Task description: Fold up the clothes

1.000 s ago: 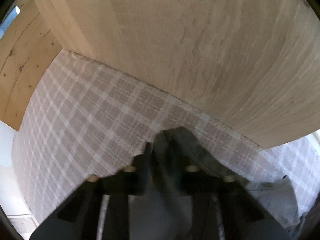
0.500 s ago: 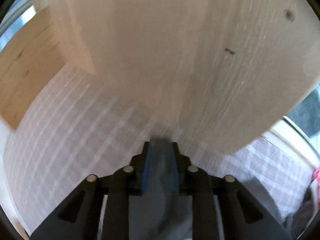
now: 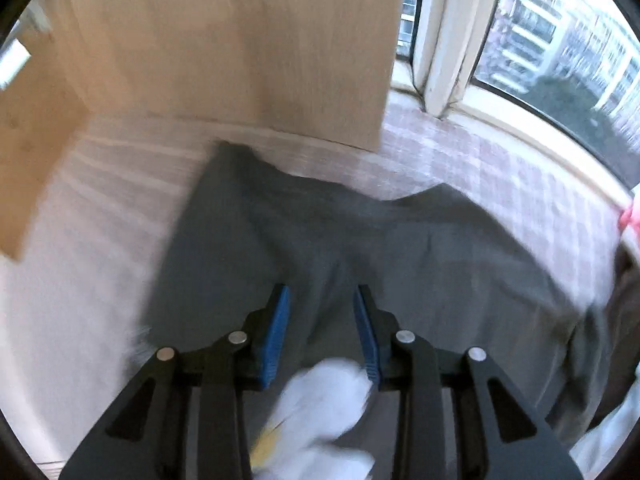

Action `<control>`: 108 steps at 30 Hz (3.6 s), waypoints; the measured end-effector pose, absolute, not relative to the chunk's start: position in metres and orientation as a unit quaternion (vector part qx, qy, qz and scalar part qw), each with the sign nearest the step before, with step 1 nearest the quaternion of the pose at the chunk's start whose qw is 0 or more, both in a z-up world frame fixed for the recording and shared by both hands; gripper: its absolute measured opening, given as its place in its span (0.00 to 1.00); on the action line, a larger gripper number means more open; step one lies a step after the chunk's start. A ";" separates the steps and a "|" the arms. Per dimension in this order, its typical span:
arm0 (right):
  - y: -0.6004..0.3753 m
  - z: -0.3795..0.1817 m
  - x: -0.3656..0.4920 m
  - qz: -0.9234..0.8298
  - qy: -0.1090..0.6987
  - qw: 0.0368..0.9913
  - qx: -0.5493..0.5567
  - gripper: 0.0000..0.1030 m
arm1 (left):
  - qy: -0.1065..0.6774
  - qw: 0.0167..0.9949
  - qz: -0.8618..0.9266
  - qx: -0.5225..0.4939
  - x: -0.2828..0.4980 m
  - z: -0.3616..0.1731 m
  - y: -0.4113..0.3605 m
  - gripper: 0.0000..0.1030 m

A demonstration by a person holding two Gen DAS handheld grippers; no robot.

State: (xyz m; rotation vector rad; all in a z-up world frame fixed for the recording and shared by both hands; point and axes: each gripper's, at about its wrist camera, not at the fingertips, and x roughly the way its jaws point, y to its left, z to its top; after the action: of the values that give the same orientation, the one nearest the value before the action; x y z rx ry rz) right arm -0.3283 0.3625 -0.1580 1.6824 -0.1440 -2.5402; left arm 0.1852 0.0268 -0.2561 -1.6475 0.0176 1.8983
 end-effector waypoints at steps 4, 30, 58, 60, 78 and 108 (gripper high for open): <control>0.358 -0.098 -0.259 -0.844 -0.098 0.111 0.515 0.32 | 0.022 0.317 0.714 -0.623 0.208 -0.245 0.015 0.06; 0.115 -0.190 0.040 -0.679 0.138 0.366 0.621 0.42 | 0.190 0.429 0.734 -0.491 0.184 -0.242 0.037 0.17; 0.126 -0.183 0.033 -0.622 0.223 0.432 0.614 0.06 | 0.179 0.436 0.731 -0.493 0.174 -0.229 0.035 0.17; 0.132 -0.171 0.034 -0.632 0.208 0.439 0.604 0.07 | 0.189 0.439 0.729 -0.489 0.172 -0.230 0.042 0.17; 0.149 -0.165 0.076 -0.642 0.200 0.449 0.589 0.35 | 0.206 0.464 0.677 -0.533 0.219 -0.229 0.028 0.02; 0.222 -0.197 0.123 -0.720 -0.008 0.318 0.616 0.43 | 0.318 0.494 0.660 -0.469 0.201 -0.225 0.070 0.01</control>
State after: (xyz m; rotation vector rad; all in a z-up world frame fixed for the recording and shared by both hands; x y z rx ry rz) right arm 0.1234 0.2216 -0.1970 1.6217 -0.0212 -1.8957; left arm 0.2007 0.0695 -0.2251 -1.1381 0.7704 1.5999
